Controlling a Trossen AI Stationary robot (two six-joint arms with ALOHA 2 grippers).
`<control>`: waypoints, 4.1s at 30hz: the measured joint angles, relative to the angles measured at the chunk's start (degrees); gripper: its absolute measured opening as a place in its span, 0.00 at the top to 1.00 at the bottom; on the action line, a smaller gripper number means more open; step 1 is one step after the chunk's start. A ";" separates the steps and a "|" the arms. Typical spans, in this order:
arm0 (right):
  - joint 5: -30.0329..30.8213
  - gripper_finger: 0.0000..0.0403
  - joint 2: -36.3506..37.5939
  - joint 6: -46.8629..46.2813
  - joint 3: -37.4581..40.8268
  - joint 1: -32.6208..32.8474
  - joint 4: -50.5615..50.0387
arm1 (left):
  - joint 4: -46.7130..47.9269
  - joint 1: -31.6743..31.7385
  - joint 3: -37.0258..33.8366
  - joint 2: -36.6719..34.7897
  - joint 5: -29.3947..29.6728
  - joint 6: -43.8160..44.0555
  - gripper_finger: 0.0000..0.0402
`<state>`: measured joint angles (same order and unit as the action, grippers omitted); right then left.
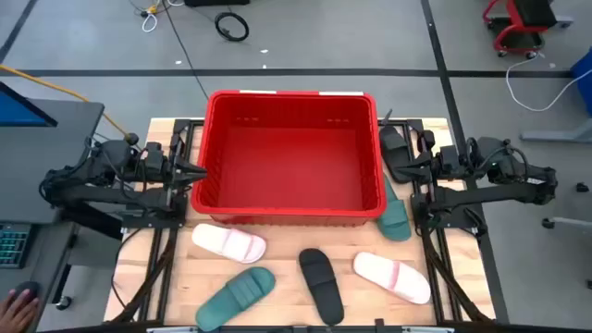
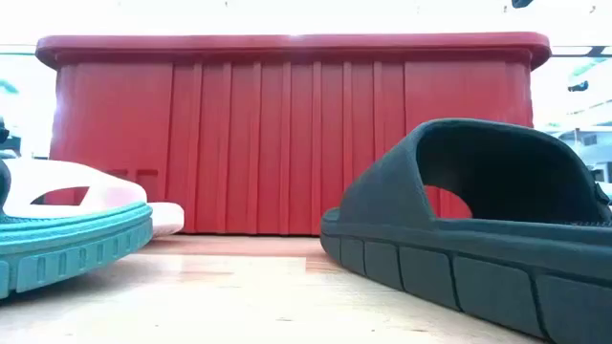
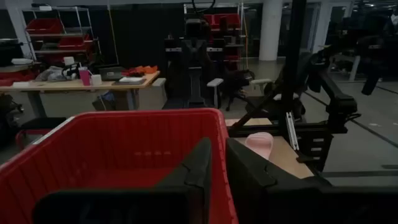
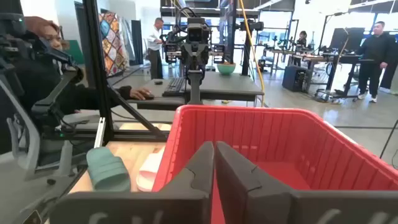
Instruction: Pick and place slides into bin
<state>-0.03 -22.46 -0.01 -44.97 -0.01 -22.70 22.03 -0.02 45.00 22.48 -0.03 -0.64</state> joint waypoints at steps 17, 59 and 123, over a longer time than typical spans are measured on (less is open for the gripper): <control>0.00 0.94 -0.02 0.00 0.00 -0.02 0.00 | 0.01 0.01 -0.01 0.00 0.00 0.00 0.86; 0.00 0.94 0.00 0.00 0.00 0.00 0.02 | 0.01 0.01 0.01 0.00 0.00 0.00 0.86; 0.00 0.94 -0.01 0.00 0.00 -0.01 0.01 | 0.00 0.01 0.01 0.00 0.00 0.00 0.87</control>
<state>-0.03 -22.46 -0.01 -44.97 -0.02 -22.69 22.03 -0.02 45.01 22.48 -0.03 -0.64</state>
